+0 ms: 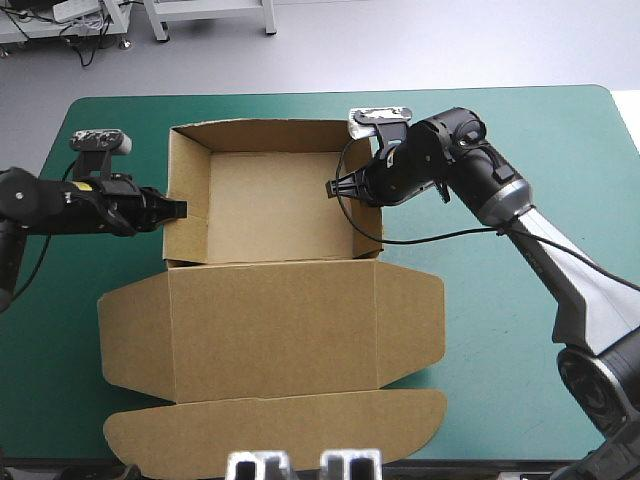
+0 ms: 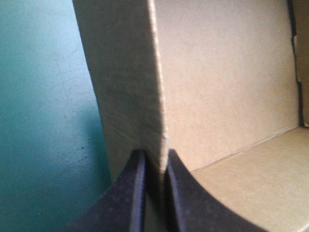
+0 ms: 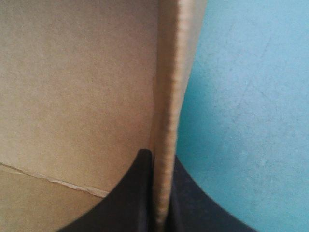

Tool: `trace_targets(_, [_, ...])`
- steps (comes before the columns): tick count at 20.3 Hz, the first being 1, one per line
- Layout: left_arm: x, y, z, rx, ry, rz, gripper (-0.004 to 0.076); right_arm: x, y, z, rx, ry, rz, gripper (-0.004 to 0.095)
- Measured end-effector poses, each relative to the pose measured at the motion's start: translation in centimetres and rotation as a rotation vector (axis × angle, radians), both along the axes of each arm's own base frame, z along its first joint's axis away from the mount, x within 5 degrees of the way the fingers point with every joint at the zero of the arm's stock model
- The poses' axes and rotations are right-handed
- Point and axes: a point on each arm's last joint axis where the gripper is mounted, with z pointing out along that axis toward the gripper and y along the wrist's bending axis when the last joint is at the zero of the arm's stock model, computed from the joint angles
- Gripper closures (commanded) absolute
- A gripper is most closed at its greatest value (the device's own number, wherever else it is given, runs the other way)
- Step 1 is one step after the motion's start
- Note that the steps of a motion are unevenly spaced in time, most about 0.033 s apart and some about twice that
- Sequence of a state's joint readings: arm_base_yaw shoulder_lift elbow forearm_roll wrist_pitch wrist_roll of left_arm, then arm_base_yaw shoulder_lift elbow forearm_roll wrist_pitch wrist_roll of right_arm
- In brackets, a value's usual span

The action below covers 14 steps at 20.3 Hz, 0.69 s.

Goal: Fold the box

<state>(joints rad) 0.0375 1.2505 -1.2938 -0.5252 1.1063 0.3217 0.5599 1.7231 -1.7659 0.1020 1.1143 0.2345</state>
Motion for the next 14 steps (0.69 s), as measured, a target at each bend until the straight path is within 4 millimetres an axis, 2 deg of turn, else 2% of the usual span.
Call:
trace_targets(3, [1.6,-1.2,-0.2,0.061,0.047,-0.015,0.0734,0.0,-0.3,-0.2,-0.03,0.019,-0.032,0.0908])
trace_targets(7, [6.0,-3.9,-2.2,0.119,0.135,-0.042,0.0734,1.3,-2.5,-0.8,-0.037,0.075,-0.117,0.0908])
trace_targets(8, [6.5,-4.2,-2.4,0.124,0.144,-0.043,0.0734,1.6,-2.7,-1.1,-0.034,0.083,-0.118,0.0908])
trace_targets(12, [9.3,-5.7,-5.1,0.152,0.258,-0.049,0.0734,4.3,-4.1,-4.1,-0.023,0.173,-0.149,0.0908])
trace_targets(14, [10.8,-6.8,-7.1,0.169,0.313,-0.05,0.0734,5.8,-4.4,-6.6,-0.051,0.228,-0.156,0.0908])
